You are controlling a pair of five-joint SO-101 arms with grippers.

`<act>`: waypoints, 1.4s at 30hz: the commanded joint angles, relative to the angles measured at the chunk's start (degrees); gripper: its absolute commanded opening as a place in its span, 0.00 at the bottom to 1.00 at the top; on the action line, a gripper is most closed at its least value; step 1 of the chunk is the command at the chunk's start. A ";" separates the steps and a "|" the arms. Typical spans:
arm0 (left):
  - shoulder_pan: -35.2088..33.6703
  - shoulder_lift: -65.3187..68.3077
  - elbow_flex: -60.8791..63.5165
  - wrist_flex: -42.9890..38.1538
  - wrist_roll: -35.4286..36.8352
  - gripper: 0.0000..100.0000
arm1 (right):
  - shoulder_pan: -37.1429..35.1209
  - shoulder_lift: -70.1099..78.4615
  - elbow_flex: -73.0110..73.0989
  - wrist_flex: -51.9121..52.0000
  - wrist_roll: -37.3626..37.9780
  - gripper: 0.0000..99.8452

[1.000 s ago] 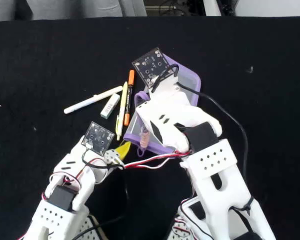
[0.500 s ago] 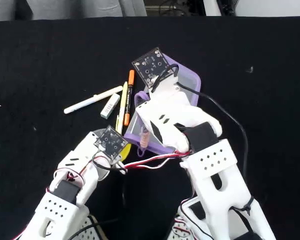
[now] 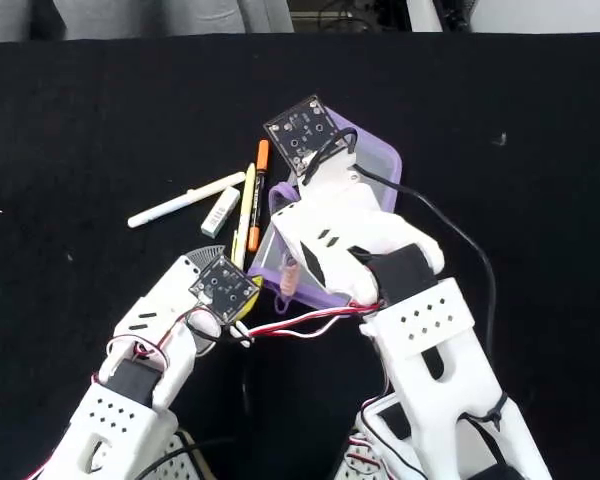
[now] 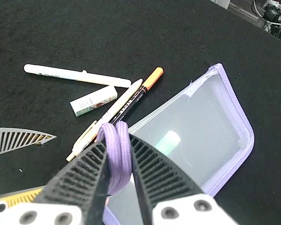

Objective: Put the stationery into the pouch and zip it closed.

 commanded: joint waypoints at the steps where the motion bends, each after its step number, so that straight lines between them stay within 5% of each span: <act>1: -0.13 0.26 1.10 -1.14 -0.44 0.25 | 0.62 -2.15 -0.31 -0.97 0.35 0.01; 8: -0.13 7.38 1.01 -3.16 -0.35 0.25 | 0.53 -2.15 -0.31 -0.97 0.26 0.01; 23: -0.48 30.86 0.04 -31.56 5.45 0.25 | 0.53 -2.15 0.48 -1.32 0.26 0.01; 31: -0.48 40.70 -5.67 -31.38 5.36 0.24 | 0.53 -2.15 0.48 -1.32 0.35 0.01; 38: -0.48 45.54 -9.01 -31.47 5.36 0.08 | 0.53 -2.15 0.48 -1.32 0.62 0.01; 42: -0.57 45.54 -8.66 -31.47 5.63 0.10 | 0.70 -2.15 0.48 -1.32 0.70 0.01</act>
